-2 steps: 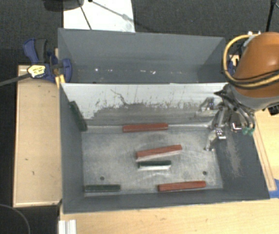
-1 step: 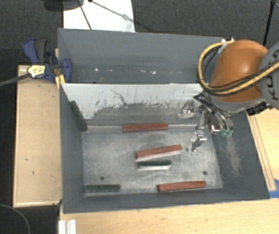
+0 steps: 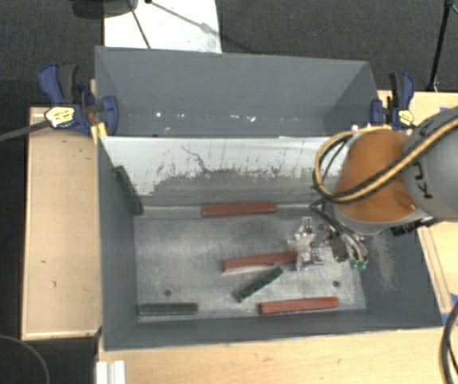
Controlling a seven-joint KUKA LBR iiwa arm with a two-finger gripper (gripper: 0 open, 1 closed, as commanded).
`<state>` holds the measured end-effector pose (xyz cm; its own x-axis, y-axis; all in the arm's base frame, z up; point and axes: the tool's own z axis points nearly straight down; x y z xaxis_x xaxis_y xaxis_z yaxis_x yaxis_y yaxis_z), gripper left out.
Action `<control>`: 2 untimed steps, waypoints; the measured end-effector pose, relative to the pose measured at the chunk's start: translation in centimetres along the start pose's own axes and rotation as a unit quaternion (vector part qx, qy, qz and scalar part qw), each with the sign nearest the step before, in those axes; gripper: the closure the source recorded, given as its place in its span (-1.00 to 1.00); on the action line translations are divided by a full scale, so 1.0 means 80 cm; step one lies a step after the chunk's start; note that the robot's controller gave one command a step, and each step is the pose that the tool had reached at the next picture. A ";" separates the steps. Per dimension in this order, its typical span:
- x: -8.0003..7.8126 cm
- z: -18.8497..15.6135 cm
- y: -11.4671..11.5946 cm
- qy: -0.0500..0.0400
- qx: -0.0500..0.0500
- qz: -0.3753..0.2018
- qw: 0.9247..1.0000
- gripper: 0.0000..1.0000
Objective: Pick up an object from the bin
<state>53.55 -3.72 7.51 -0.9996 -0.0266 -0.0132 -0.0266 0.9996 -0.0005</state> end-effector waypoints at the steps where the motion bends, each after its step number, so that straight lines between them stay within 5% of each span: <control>1: 0.000 0.000 0.000 0.000 0.000 0.000 1.000 1.00; 2: 0.007 -0.250 -0.022 0.002 0.000 0.063 0.998 1.00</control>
Offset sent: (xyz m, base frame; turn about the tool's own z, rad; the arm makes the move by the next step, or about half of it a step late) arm -0.0096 -0.0176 0.1946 0.1290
